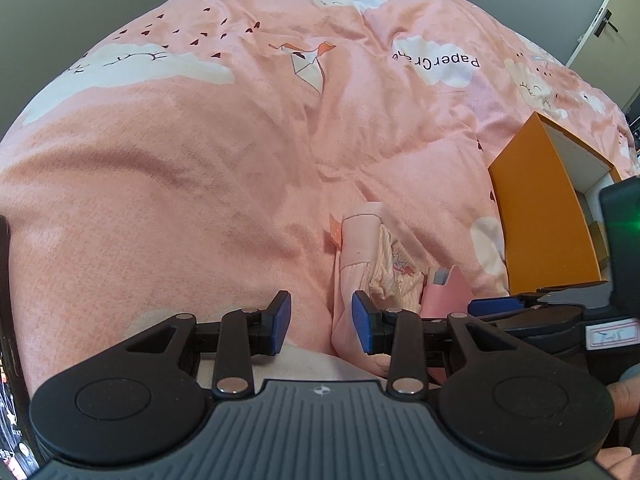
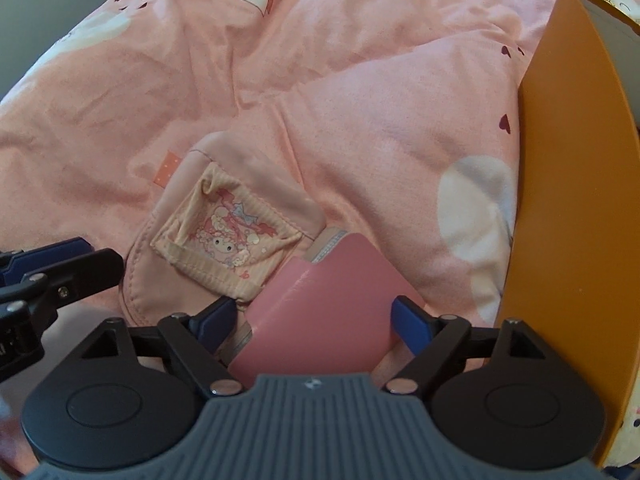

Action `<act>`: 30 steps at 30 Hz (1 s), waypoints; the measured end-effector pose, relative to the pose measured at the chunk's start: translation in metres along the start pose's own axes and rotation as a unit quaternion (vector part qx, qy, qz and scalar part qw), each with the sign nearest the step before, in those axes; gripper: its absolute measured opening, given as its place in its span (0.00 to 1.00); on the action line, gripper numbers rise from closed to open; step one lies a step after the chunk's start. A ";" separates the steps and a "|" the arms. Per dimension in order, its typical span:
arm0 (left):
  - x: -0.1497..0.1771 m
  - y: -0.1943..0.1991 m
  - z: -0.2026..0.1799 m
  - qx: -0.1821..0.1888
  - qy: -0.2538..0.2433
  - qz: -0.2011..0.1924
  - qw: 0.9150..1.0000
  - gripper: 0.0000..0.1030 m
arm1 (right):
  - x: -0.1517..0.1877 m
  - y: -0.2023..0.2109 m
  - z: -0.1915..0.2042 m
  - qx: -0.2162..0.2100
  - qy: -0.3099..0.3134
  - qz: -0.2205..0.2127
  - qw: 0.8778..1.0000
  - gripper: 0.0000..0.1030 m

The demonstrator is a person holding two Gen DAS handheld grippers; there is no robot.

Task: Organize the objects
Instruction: 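Grasp the pink printed cloth pouch with left gripper while right gripper grasps pink flat case, then lift the pink pouch with left gripper while right gripper lifts the pink case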

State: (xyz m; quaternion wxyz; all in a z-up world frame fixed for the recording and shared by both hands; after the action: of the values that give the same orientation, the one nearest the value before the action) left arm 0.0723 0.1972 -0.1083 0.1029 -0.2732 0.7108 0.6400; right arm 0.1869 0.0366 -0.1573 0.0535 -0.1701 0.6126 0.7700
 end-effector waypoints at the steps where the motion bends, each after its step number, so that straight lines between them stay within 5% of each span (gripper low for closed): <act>1: 0.000 0.000 -0.001 0.000 -0.002 0.000 1.000 0.41 | 0.001 0.002 0.000 -0.002 0.003 0.000 1.000 0.72; 10: -0.009 -0.004 -0.013 0.039 -0.031 0.015 0.999 0.53 | 0.008 0.033 -0.007 -0.030 -0.006 -0.007 1.000 0.40; 18: -0.021 -0.035 -0.021 0.062 -0.043 0.052 0.996 0.57 | 0.015 0.051 -0.009 0.006 0.021 -0.024 0.999 0.37; 23: -0.015 -0.044 -0.022 0.062 -0.030 0.048 0.996 0.39 | 0.014 0.046 -0.009 0.008 0.021 -0.020 1.000 0.39; 30: -0.002 -0.014 -0.060 0.106 -0.086 0.018 0.990 0.31 | 0.020 0.057 -0.009 0.016 0.020 -0.025 0.999 0.32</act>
State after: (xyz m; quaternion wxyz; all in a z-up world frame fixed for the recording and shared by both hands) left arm 0.0931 0.1394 -0.1094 0.1810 -0.1918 0.7678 0.5839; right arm 0.1533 0.0116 -0.1133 0.0633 -0.2002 0.6212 0.7550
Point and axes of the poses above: each gripper's, at about its wrist camera, not at the fingertips, and y roughly against the way its jaws point, z to its left, x to its underside, the point moved 5 cm from there along -y, roughly the way its jaws point, and after that the axes turned 2 degrees about -z, right-handed, at the moved point
